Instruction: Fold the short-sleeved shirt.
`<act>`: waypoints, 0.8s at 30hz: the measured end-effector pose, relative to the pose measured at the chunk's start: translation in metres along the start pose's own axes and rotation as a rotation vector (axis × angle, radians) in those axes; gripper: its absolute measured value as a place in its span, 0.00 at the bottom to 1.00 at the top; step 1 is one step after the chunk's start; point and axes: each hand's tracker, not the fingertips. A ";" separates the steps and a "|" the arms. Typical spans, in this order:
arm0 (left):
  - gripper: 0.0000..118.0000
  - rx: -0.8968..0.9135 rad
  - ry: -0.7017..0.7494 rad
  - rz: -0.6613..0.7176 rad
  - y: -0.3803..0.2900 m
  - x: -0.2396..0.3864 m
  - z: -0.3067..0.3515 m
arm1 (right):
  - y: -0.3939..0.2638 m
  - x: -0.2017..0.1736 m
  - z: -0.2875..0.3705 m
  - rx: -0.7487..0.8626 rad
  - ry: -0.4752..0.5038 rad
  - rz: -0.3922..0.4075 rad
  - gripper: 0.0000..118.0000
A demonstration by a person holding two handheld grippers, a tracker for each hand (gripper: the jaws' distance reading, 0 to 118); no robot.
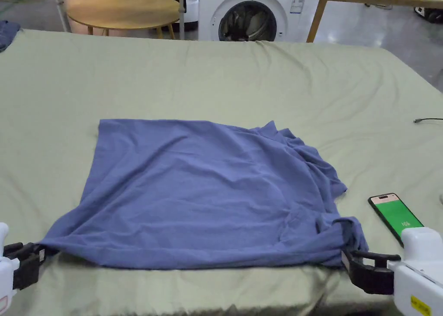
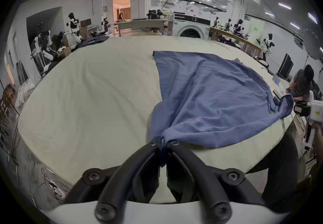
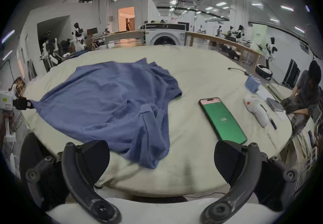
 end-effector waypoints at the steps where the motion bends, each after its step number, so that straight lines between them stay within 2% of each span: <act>1: 0.01 -0.004 0.000 0.000 -0.001 -0.003 -0.001 | 0.000 0.001 -0.006 -0.015 0.013 0.000 0.85; 2: 0.01 -0.006 0.003 0.000 -0.001 -0.002 -0.001 | 0.002 0.002 -0.011 -0.027 0.032 -0.008 0.64; 3: 0.01 -0.008 0.004 0.000 -0.001 0.000 -0.001 | 0.005 0.004 -0.015 -0.029 0.055 -0.018 0.29; 4: 0.01 -0.011 0.003 0.001 0.000 0.000 -0.001 | 0.006 0.006 -0.021 -0.043 0.083 -0.030 0.13; 6: 0.01 -0.018 0.006 -0.001 -0.001 -0.002 -0.001 | 0.007 0.010 -0.033 -0.123 0.162 -0.091 0.06; 7: 0.01 -0.023 0.008 -0.004 0.000 -0.001 -0.001 | 0.010 0.011 -0.033 -0.120 0.160 -0.112 0.02; 10: 0.01 -0.031 0.018 -0.029 0.003 -0.001 0.005 | 0.012 0.013 -0.024 -0.079 0.123 -0.115 0.02; 13: 0.01 -0.026 0.031 -0.051 0.015 -0.006 0.012 | 0.023 0.018 -0.008 -0.023 0.130 -0.183 0.02; 18: 0.01 -0.002 0.057 -0.069 0.060 -0.009 0.016 | 0.064 0.018 0.011 0.088 0.081 -0.169 0.02; 21: 0.01 -0.002 0.065 -0.082 0.093 -0.007 0.001 | 0.096 0.010 0.003 0.129 0.052 -0.108 0.02; 24: 0.01 -0.081 0.063 -0.078 0.125 -0.009 -0.040 | 0.124 0.002 -0.031 0.128 -0.001 -0.057 0.02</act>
